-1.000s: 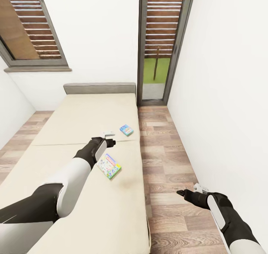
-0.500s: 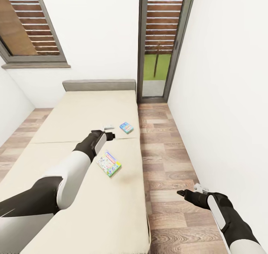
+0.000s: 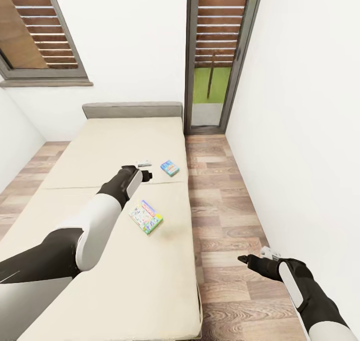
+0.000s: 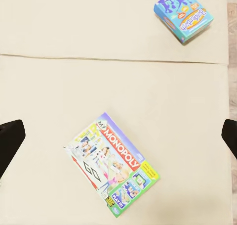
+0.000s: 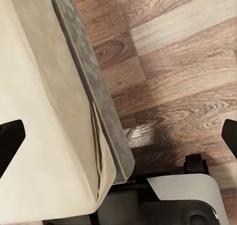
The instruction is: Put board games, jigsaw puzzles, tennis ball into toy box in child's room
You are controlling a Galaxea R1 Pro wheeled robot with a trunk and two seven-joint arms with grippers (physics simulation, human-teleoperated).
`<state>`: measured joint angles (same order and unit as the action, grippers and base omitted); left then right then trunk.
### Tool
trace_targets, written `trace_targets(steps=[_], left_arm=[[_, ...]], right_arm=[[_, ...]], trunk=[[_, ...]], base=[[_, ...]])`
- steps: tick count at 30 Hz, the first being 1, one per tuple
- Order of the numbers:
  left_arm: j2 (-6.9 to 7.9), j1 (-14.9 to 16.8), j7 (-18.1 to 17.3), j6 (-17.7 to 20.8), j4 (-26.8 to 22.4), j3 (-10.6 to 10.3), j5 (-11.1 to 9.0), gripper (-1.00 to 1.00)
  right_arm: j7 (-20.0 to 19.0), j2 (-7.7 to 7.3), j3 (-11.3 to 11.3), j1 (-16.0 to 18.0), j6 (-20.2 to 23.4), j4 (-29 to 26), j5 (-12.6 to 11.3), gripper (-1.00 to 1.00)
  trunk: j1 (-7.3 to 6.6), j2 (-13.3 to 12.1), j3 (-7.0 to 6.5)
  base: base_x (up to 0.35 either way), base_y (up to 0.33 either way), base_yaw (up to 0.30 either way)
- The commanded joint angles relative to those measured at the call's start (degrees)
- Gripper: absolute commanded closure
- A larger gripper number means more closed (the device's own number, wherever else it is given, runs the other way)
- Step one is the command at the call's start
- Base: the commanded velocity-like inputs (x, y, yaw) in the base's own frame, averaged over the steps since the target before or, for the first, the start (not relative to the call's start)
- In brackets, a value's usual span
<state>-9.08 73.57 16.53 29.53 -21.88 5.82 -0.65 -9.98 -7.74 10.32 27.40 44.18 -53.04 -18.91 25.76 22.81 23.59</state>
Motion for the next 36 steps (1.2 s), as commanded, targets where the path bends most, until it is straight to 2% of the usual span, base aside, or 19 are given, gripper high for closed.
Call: trace_targets(steps=[1,16,36], left_arm=[[-0.04,0.29,0.24,0.36,-0.06,0.33,-0.08,-1.0],[-0.01,2.93,0.43,2.9,0.08,0.33,-0.13,-1.0],[0.09,3.33,0.39,3.5,0.42,0.45,-0.06,-1.0]], right_arm=[[-0.39,0.01,0.14,0.03,0.3,-0.05,0.28,-1.0],[-0.39,0.01,0.14,0.04,0.3,-0.05,0.33,-1.0],[-0.32,0.01,0.06,0.05,0.3,-0.05,0.37,-1.0]], trunk=[[0.03,0.1,0.19],[0.03,0.1,1.61],[0.03,0.1,3.5]], base=[[0.0,0.0,0.0],[0.0,0.0,0.0],[0.0,0.0,0.0]])
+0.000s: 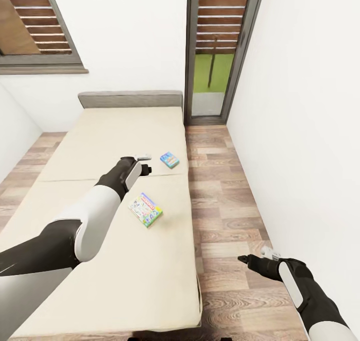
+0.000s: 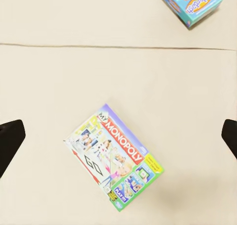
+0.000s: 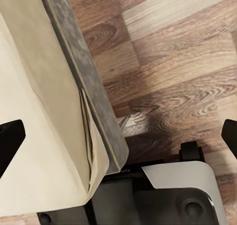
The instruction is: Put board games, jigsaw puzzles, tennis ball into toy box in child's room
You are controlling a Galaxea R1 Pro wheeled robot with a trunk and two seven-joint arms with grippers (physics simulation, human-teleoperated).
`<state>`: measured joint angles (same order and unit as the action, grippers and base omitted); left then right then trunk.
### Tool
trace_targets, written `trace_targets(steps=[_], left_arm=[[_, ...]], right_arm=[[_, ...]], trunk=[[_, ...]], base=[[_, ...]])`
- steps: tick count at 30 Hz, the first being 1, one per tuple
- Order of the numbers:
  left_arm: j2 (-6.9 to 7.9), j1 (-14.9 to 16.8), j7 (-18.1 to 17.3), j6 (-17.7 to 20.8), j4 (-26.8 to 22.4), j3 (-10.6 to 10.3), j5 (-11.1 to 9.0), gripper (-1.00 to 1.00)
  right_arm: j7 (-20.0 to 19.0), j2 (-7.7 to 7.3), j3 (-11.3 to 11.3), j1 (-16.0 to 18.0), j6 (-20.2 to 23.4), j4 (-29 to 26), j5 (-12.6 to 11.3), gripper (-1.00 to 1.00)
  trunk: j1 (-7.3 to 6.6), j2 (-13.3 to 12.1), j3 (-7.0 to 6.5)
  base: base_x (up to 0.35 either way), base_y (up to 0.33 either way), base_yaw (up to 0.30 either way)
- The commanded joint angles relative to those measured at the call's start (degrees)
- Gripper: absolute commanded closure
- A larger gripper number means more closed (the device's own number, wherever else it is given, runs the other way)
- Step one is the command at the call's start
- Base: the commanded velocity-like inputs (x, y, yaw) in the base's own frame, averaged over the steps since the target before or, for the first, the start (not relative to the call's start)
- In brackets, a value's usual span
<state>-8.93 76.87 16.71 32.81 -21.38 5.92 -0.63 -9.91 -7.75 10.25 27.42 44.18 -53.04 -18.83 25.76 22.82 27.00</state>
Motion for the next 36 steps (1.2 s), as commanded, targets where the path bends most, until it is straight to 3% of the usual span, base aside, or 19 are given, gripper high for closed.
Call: trace_targets(steps=[1,36], left_arm=[[-0.06,0.04,0.2,0.2,-0.07,0.37,-0.08,-1.0],[-0.16,-0.05,-0.34,-0.12,-0.41,0.26,-0.08,-1.0]], right_arm=[[-0.39,0.01,0.13,0.03,0.3,-0.05,0.28,-1.0],[-0.37,0.01,0.08,0.01,-0.52,-0.05,0.42,-1.0]], trunk=[[0.03,0.1,0.18],[0.03,0.1,3.46]], base=[[0.0,0.0,0.0],[0.0,0.0,0.0]])
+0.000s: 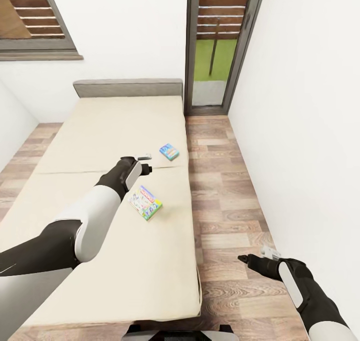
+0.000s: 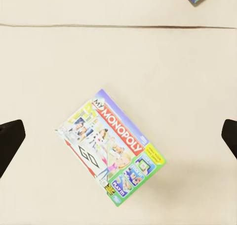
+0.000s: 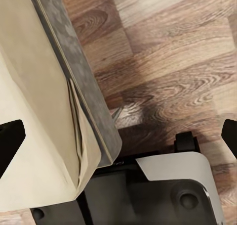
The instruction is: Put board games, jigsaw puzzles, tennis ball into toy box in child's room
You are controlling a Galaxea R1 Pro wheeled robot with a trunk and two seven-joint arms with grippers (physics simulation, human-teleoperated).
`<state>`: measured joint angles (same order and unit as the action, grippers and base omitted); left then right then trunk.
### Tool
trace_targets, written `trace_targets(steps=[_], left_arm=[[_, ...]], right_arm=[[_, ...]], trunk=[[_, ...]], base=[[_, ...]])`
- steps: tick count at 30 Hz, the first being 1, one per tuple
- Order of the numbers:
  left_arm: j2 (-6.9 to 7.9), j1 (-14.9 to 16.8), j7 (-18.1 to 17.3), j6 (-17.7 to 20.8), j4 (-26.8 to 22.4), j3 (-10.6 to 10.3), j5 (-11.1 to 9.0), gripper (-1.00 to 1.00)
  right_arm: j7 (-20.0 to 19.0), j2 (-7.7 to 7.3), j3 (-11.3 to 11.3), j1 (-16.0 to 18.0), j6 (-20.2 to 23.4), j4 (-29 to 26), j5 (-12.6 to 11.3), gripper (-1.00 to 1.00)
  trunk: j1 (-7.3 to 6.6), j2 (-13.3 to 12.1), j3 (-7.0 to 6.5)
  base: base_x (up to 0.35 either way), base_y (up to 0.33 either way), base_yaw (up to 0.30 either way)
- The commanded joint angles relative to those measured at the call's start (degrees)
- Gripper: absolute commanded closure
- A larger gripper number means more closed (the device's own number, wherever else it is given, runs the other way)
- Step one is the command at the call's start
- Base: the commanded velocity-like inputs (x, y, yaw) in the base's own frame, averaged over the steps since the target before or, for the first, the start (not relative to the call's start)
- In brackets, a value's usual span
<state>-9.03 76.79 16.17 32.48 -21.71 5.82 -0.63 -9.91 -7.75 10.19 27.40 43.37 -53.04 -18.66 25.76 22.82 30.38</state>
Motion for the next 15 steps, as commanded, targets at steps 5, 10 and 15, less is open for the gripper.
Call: trace_targets(steps=[5,10,15], left_arm=[[-0.09,0.03,0.19,0.22,-0.08,0.38,-0.07,-1.0],[-0.05,0.03,0.18,0.23,-0.08,0.41,-0.07,-1.0],[-0.03,0.03,0.18,0.23,-0.09,0.42,-0.07,-1.0]], right_arm=[[-0.42,0.01,0.1,0.03,-1.54,-0.05,0.28,-1.0],[-0.48,0.01,0.09,0.03,-2.36,-0.05,0.27,-1.0],[-0.53,0.01,0.09,0.02,-2.66,-0.05,0.22,-1.0]], trunk=[[0.03,0.1,0.28],[0.03,0.1,0.35],[0.03,0.1,0.37]], base=[[0.0,0.0,0.0],[0.005,0.0,0.0],[0.091,0.0,0.0]])
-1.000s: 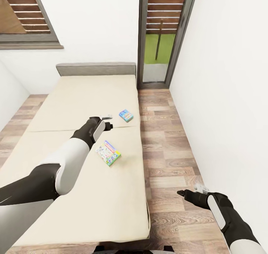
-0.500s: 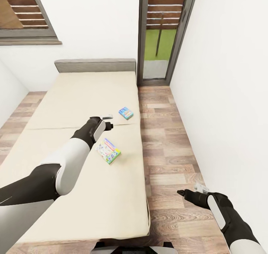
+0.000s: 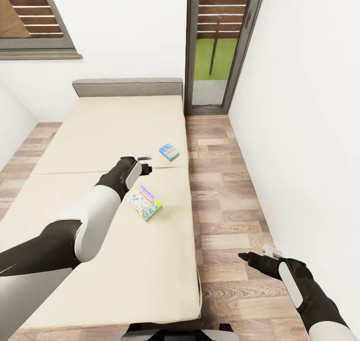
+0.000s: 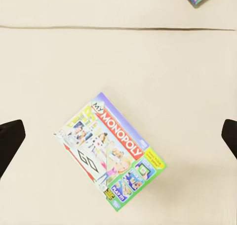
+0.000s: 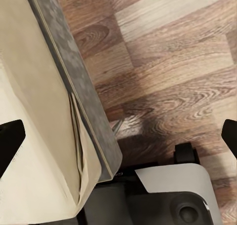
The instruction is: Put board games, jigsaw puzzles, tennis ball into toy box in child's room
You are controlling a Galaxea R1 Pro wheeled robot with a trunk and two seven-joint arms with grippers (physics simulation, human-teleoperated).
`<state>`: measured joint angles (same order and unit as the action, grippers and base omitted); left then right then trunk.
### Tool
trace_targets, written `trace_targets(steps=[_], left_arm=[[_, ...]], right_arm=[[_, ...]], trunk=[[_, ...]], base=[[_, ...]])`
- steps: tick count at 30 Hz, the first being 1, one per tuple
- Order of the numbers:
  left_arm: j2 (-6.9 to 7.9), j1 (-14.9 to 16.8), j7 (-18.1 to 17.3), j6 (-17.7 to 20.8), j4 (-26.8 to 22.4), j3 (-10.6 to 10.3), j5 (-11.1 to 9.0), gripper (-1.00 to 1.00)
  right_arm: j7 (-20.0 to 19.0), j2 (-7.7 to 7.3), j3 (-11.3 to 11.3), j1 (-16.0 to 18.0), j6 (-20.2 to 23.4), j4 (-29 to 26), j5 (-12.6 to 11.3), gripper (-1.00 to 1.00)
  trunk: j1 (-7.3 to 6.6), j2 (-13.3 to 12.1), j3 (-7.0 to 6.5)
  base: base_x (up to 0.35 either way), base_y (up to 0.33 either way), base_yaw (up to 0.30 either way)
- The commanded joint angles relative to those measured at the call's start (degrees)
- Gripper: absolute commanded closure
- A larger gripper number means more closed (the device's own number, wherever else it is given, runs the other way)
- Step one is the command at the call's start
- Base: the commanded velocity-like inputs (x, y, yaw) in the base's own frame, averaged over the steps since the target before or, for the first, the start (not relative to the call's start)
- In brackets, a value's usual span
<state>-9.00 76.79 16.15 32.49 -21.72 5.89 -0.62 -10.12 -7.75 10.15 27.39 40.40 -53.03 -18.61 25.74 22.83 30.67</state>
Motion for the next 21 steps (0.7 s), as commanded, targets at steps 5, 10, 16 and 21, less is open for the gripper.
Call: trace_targets(steps=[5,10,16,21], left_arm=[[-0.1,0.03,0.2,0.21,-0.08,0.32,-0.08,-1.0],[-0.13,0.03,0.2,0.21,-0.08,0.28,-0.08,-1.0],[-0.14,0.03,0.2,0.21,-0.08,0.24,-0.08,-1.0],[-0.14,0.03,0.2,0.21,-0.08,0.25,-0.08,-1.0]], right_arm=[[-0.29,0.01,0.13,0.03,0.23,-0.05,0.15,-1.0],[-0.26,0.01,0.13,0.04,0.21,-0.05,0.15,-1.0],[-0.25,0.01,0.13,0.03,0.21,-0.05,0.15,-1.0],[-0.25,0.01,0.13,0.03,0.21,-0.05,0.15,-1.0]], trunk=[[0.04,0.09,0.08],[0.04,0.09,0.09],[0.04,0.09,0.14],[0.04,0.09,0.31]], base=[[0.051,0.0,0.0],[0.016,0.0,0.0],[0.005,0.0,0.0],[0.002,0.0,0.0]])
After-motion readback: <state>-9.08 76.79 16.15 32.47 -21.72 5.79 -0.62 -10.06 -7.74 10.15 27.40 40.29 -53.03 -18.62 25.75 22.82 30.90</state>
